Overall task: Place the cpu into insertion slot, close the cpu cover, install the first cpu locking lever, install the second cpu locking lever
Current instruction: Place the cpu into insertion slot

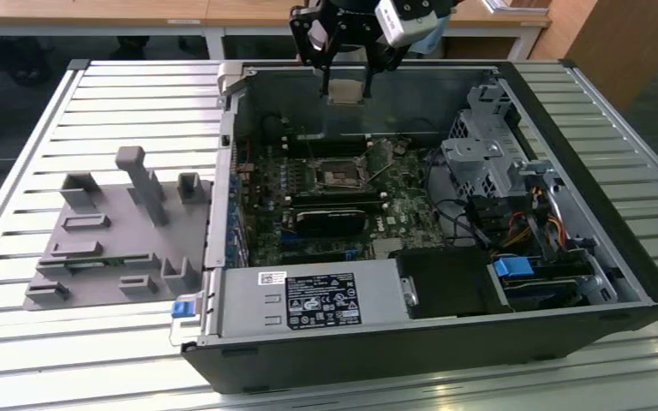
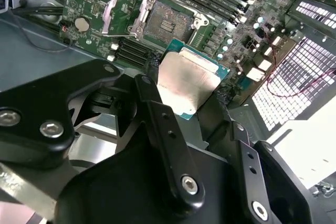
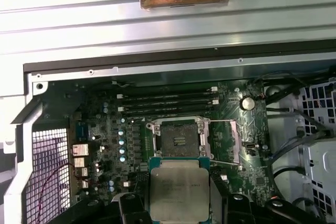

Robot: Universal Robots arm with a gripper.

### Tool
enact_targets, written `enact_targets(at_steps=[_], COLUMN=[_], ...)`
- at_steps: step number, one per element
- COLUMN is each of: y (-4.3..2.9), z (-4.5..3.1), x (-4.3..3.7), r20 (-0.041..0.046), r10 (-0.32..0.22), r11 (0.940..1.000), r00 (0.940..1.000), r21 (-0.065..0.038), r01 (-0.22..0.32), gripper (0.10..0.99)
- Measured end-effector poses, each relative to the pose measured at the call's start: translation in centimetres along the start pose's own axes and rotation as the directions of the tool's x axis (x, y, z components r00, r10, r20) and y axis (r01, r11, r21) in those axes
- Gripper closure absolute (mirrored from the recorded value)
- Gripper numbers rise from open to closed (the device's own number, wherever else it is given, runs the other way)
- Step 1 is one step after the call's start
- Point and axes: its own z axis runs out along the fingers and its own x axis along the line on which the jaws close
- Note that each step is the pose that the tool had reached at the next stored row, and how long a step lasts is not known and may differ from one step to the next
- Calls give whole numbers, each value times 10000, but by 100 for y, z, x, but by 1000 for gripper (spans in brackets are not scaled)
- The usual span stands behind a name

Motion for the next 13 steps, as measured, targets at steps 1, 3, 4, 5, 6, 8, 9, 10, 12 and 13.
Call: enact_targets(at_steps=[1,3,4,5,6,8,9,10,12,13], y=[0,0,-1,-1,0,0,0,0,0,0], z=[0,0,0,1,1,1,1,1,1,2], x=[0,0,0,0,0,0,0,0,0,0], r20=[6,18,23,29,34,43,47,52,60,65], r10=[64,185,239,293,340,428,470,512,591,627], r11=[10000,9998,9997,9996,9994,9991,9989,9987,9982,9980], r00=[10000,9998,9997,9996,9994,9991,9989,9987,9982,9980], r21=[0,3,6,11,15,26,29,32,41,46], r01=[-64,-185,-239,-293,-340,-428,-470,-513,-591,-627], gripper=[545,545,545,545,545,545,545,545,545,545])
